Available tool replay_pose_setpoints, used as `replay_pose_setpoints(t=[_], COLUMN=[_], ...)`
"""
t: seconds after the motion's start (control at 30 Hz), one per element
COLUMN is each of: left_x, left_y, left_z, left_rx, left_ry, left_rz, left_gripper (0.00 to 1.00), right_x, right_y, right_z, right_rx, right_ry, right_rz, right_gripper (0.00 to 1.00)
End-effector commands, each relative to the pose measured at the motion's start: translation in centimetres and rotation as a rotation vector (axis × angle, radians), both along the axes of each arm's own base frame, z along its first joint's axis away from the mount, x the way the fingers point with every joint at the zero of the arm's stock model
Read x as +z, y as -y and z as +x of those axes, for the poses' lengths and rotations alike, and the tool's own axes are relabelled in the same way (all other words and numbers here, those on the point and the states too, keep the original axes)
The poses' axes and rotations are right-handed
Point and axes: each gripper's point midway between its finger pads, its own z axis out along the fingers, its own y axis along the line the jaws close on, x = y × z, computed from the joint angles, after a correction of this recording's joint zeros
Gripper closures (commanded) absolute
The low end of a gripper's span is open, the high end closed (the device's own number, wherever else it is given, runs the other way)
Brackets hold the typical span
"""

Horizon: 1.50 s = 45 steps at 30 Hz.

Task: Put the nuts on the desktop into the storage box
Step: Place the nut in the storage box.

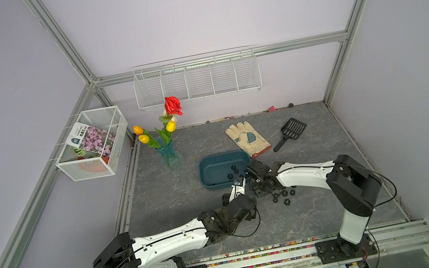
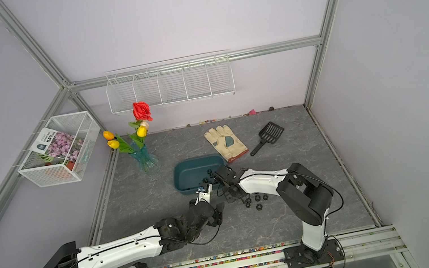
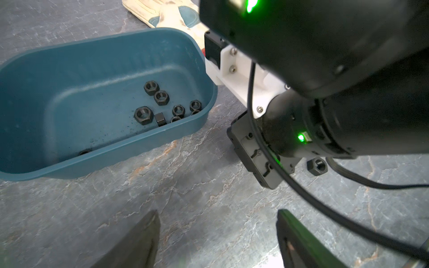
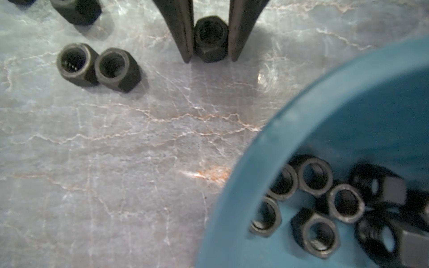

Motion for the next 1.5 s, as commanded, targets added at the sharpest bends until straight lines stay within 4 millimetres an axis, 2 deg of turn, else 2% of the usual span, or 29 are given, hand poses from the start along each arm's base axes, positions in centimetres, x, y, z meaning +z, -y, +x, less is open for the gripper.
replay_pose_setpoints(t=[0.0,0.3,0.5,0.67,0.9,1.07,1.33,1.47], left_x=[0.3,1.4,1.2,0.8,0.8,0.7,0.6,0.2], left_y=[-1.9,-5.0,-6.6,-7.7,-8.2,-8.3,-9.0,-8.6], left_z=[0.3,0.9,1.5,2.3,3.2,3.7,4.3,4.1], left_rx=[0.065,0.137,0.173,0.204,0.22,0.213,0.221,0.193], left_ry=[0.03,0.069,0.068,0.057,0.07,0.079,0.085,0.072], left_rz=[0.02,0.022,0.015,0.008,0.013,0.013,-0.01,-0.018], left_gripper=[0.19,0.19,0.18,0.18,0.18,0.18,0.18,0.18], right_x=[-1.9,4.8,8.3,9.6,7.2,5.3,3.1,2.1], right_y=[2.8,1.9,-1.0,-4.1,-8.1,-9.9,-10.1,-9.8], right_z=[-1.4,1.2,3.3,5.7,9.1,11.0,12.9,13.5], right_rx=[-0.019,0.015,0.074,0.13,0.174,0.165,0.137,0.123], right_ry=[-0.074,0.031,0.073,0.082,0.037,0.018,0.005,0.0], right_rz=[-0.121,-0.095,-0.033,-0.002,0.003,0.031,0.035,0.02], right_gripper=[0.89,0.89,0.89,0.89,0.89,0.89,0.89,0.89])
